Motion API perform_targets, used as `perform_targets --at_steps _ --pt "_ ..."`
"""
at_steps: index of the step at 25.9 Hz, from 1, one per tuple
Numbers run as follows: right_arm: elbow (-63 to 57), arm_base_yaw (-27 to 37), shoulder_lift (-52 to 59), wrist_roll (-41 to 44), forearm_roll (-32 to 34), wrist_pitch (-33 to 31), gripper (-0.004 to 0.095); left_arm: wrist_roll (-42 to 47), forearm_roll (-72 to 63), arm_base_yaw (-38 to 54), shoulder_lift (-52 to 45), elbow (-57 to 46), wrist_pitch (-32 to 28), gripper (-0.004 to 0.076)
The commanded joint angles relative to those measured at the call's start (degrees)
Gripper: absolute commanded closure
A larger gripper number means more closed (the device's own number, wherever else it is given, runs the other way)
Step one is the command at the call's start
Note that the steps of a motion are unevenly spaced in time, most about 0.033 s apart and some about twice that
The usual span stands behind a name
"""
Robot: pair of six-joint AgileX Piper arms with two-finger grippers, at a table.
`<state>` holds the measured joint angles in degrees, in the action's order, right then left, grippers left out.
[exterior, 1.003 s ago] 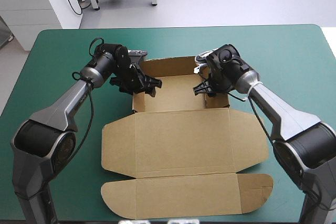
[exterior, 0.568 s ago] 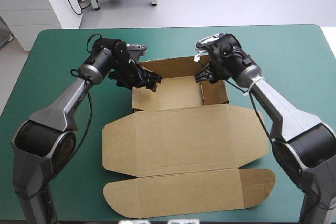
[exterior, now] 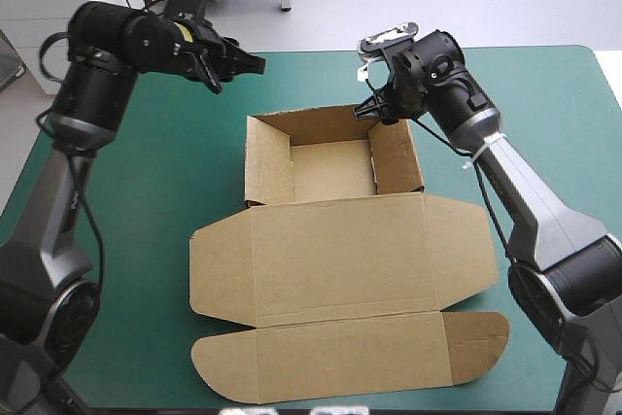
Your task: Fold the box
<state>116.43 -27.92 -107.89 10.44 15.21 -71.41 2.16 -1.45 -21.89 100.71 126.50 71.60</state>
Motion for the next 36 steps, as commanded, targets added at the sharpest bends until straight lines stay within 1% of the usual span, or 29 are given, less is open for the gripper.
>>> perform_targets --at_steps 1,2,4,6,7,10,12,17,25,26,28,32,33,36 --pt "-3.03 2.56 3.08 1.95 -0.62 0.01 0.0441 -0.55 3.41 -0.33 -9.46 -1.32 2.38 0.0729" --pt "-3.92 3.69 3.08 2.40 -1.89 0.01 0.0441 -0.55 3.41 -0.33 -10.65 -2.45 2.38 0.0731" --pt "-5.44 6.99 3.08 2.26 -7.56 0.01 0.0442 -1.13 3.41 -0.33 -15.13 -8.14 2.27 0.0731" --pt "-5.44 9.68 2.42 0.01 -15.71 0.01 0.0442 -2.16 3.64 -0.33 -19.18 -15.07 1.94 0.0731" --pt "-5.44 10.42 1.84 -1.87 -18.94 0.01 0.0442 -2.16 3.64 -0.33 -22.18 -20.84 -0.58 0.0731" --pt "-5.44 10.55 -0.27 -2.07 -19.28 0.01 0.0442 -2.16 3.86 -0.33 -29.43 -34.47 -8.41 0.0731" --pt "-5.44 10.55 -1.44 -2.46 -19.90 0.01 0.0442 -2.16 3.86 -0.33 -32.98 -41.21 -11.11 0.0731" --pt "-5.44 10.55 -4.37 -2.45 -20.85 0.01 0.0442 -2.16 3.86 -0.33 -41.38 -55.96 -15.16 0.0731" --pt "-5.33 10.55 -6.81 -3.43 -20.85 0.01 0.0456 -2.16 2.83 -0.33 -54.35 -74.81 -20.86 0.0731" --pt "-5.33 10.55 -6.98 -3.78 -20.97 0.01 0.0479 -2.16 2.83 -0.33 -55.72 -76.65 -21.00 0.0731" --pt "-5.33 10.55 -7.03 -5.08 -21.10 0.01 0.0568 -2.16 2.73 -0.33 -58.83 -80.83 -21.10 0.0731" --pt "-5.33 10.55 -7.03 -6.70 -21.24 0.01 0.0897 -2.16 2.11 -0.33 -65.35 -88.87 -21.10 0.0731" --pt "-5.33 10.55 -7.03 -6.82 -21.12 0.01 0.0924 -2.16 1.45 -0.33 -66.56 -90.08 -21.10 0.0731" --pt "-5.33 10.55 -7.03 -6.82 -20.08 0.01 0.0924 -2.16 0.49 -0.33 -70.78 -93.91 -20.97 0.0731"
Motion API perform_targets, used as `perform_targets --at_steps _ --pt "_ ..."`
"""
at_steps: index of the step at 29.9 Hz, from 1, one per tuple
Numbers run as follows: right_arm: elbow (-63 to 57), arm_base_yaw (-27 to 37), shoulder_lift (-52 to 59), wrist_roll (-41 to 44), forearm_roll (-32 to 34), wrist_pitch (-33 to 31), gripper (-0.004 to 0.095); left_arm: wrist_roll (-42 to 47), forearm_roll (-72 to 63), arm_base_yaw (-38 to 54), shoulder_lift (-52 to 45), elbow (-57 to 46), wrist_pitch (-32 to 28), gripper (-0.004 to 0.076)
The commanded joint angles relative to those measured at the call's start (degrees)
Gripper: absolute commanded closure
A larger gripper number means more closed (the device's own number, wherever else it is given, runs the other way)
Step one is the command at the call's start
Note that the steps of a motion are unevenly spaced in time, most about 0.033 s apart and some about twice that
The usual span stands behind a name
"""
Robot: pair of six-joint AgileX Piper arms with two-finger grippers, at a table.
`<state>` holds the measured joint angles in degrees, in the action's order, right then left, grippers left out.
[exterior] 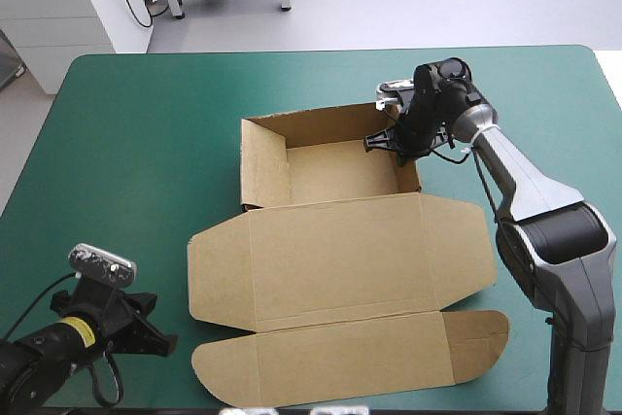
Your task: Fold the box
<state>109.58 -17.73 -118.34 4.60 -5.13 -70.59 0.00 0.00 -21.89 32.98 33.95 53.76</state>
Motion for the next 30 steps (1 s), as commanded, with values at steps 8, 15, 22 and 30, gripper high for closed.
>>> perform_targets --at_steps 8,15,22,30 --pt "2.12 5.81 7.71 -1.20 2.66 -0.81 0.0924 0.00 -0.97 -0.33 -9.59 -4.67 -2.80 0.0731" --pt "1.35 21.08 14.94 -3.24 4.13 -0.81 0.0924 0.00 -0.97 -0.33 -10.07 -4.67 -2.80 0.0731" --pt "0.18 35.78 17.34 -5.02 11.70 -0.81 0.0923 0.00 -0.97 -0.33 -10.07 -4.67 -2.80 0.0731" --pt "-2.16 42.65 17.14 -5.02 12.22 -0.81 0.0866 0.00 -0.97 -0.33 -10.07 -4.67 -2.80 0.0731"
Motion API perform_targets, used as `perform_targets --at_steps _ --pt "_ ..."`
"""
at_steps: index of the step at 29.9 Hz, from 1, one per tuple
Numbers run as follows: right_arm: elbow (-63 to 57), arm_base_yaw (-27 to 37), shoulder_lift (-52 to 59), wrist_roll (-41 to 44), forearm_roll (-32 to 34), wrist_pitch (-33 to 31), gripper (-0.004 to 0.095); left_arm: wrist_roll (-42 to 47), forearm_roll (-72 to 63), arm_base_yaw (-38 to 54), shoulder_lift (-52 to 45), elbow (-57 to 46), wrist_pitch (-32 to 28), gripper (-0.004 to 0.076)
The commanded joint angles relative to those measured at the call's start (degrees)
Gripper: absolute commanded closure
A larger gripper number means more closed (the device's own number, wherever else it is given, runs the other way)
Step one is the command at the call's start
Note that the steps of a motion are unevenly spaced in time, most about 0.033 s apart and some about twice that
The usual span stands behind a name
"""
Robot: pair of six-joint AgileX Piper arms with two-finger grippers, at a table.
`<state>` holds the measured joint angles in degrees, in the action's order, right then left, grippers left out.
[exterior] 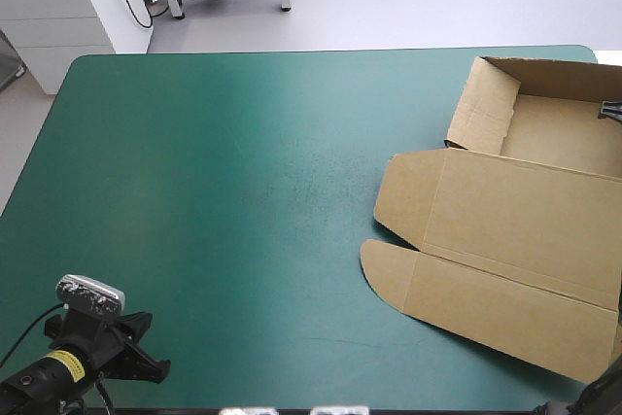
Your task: Fold the box
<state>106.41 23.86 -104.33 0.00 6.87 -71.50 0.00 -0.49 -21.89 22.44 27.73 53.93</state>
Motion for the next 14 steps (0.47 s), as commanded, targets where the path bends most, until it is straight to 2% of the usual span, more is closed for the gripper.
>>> perform_targets --at_steps 1,5,7,14 --pt "0.60 1.21 3.13 -0.42 0.20 0.25 0.0826 0.00 -0.48 -0.33 0.47 1.55 -2.97 0.0731" --pt "0.12 1.35 3.13 -0.42 -0.26 0.83 0.0568 0.00 -0.48 -0.33 0.47 1.55 -2.97 0.0731" --pt "0.12 1.35 3.13 -0.42 -0.26 1.29 0.0481 0.00 -0.48 -0.33 0.47 1.55 -2.97 0.0731" --pt "0.12 1.35 4.63 -0.42 0.63 0.14 0.0465 0.00 -0.37 -0.33 0.47 1.55 -2.97 0.0731"
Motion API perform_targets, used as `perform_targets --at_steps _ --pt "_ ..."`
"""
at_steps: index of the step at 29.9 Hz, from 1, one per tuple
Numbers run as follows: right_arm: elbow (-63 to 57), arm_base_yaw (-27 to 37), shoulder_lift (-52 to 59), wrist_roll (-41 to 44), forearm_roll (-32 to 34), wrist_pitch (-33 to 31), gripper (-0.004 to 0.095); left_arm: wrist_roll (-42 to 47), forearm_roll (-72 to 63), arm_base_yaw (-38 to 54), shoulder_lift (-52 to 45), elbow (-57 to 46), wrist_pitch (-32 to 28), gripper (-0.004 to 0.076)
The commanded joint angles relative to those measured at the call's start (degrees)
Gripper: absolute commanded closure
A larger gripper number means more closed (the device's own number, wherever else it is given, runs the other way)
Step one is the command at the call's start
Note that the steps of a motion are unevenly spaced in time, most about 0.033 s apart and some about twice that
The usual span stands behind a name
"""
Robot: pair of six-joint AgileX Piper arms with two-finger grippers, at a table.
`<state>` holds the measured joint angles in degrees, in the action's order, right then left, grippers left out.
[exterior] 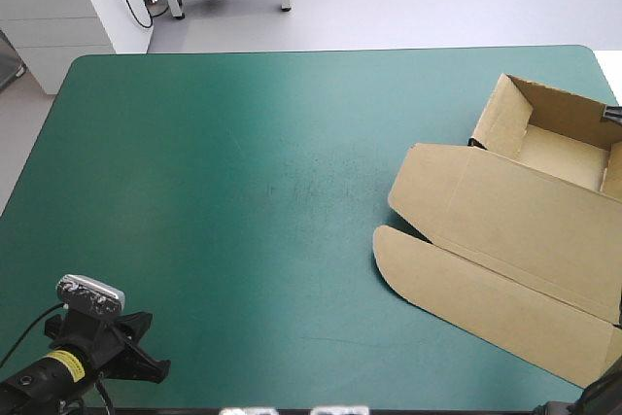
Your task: Fold the box
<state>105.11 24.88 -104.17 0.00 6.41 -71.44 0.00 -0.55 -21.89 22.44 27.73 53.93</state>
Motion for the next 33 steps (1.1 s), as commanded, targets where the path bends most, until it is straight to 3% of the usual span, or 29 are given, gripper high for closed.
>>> perform_targets --at_steps 1,6,10,13,17,19,24,33 --pt "1.42 0.33 5.31 -0.42 1.09 0.07 0.0465 0.00 -0.32 -0.33 0.47 1.55 -2.97 0.0731" --pt "1.42 0.33 10.85 -0.42 0.43 0.07 0.0465 0.00 -0.32 -0.33 0.47 1.55 -2.97 0.0731" --pt "-1.89 0.33 17.86 -2.31 -9.09 0.07 0.0480 0.00 -0.48 -0.33 0.47 1.55 -2.97 0.0731" --pt "-7.08 -1.07 24.32 -6.06 -14.40 0.07 0.0610 0.00 -0.58 -0.33 0.47 1.55 -2.97 0.0731" --pt "-14.84 -7.13 34.21 -6.69 -14.71 0.07 0.0864 0.00 -0.58 -0.33 0.47 1.55 -2.92 0.0731" --pt "-18.67 -10.82 38.53 -6.69 -14.61 0.07 0.0927 0.00 -0.58 -0.33 0.47 1.55 -2.92 0.0731" --pt "-30.30 -18.67 50.15 -6.89 -14.38 0.07 0.0925 0.00 -0.58 -0.33 0.47 1.55 -2.92 0.0731" --pt "-54.79 -19.46 68.96 -8.98 -15.33 4.31 0.0926 0.00 -0.58 -0.33 0.47 1.55 -2.92 0.0731"
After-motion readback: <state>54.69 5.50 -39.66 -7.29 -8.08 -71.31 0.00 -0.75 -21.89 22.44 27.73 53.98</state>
